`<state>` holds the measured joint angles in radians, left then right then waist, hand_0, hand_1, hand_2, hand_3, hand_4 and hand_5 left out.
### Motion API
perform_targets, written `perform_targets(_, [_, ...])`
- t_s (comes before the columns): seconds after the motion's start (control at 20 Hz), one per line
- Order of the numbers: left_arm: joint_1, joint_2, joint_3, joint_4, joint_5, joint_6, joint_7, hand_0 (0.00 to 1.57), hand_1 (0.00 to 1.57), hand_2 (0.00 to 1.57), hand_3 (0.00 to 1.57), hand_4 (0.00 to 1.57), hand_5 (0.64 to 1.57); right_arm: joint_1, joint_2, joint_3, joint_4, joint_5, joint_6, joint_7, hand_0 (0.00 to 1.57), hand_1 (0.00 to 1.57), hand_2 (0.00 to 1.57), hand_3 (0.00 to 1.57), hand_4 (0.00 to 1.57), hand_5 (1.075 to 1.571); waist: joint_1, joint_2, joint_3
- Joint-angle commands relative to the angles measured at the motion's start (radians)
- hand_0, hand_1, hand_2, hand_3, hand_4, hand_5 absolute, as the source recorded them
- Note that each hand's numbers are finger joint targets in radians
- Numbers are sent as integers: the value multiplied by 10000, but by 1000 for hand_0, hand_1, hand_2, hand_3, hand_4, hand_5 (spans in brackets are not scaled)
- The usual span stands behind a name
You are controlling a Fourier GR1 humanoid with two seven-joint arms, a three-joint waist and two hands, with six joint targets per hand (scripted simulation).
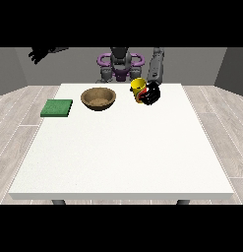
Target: Pick the cup and pour the ball into the bowl, then pick the bowl and place it on the pad
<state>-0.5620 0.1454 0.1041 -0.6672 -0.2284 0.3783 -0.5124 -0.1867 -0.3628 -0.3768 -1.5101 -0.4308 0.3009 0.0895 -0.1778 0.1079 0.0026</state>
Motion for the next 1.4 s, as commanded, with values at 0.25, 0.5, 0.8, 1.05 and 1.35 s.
perform_targets(0.25, [-1420, 514, -3117, 970, -4863, 2860, 3610, 1357, 1357, 1571, 1571, 1456, 1535, -197, 31, 101, 1242, 309, 34, -135, 0, 0, 0, 151, 668, 1561, 30, -884, 55])
perform_targets(0.5, [-2432, -502, -4586, 1737, -6936, 2278, 6625, 1359, 1359, 1571, 1571, 1466, 1531, 285, 11, -13, 2369, 341, 580, -590, 0, 0, 0, 74, 688, 1559, 349, -1686, 25])
perform_targets(0.8, [-3513, -1427, -5727, 1646, -8102, 967, 9136, 1334, 1334, 1571, 1571, 1475, 1535, -168, -435, -63, 3187, 229, 1065, -423, 0, 0, 0, 123, 699, 1561, 375, -1885, -11])
perform_targets(1.05, [-4002, -1444, -6902, 2278, -9904, 465, 10436, 1456, 1456, 1571, 1571, 1260, 1557, -174, -344, -117, 3363, 265, 985, -600, 0, 0, 0, 177, 694, 1556, 260, -1986, -12])
perform_targets(1.35, [-4816, -1450, -8245, 1310, -10649, -1889, 11439, 730, 730, 1571, 1569, 1012, 1570, -942, -356, -52, 4198, 537, 815, -892, 0, 0, 0, 300, 699, 1555, 356, -1861, -13])
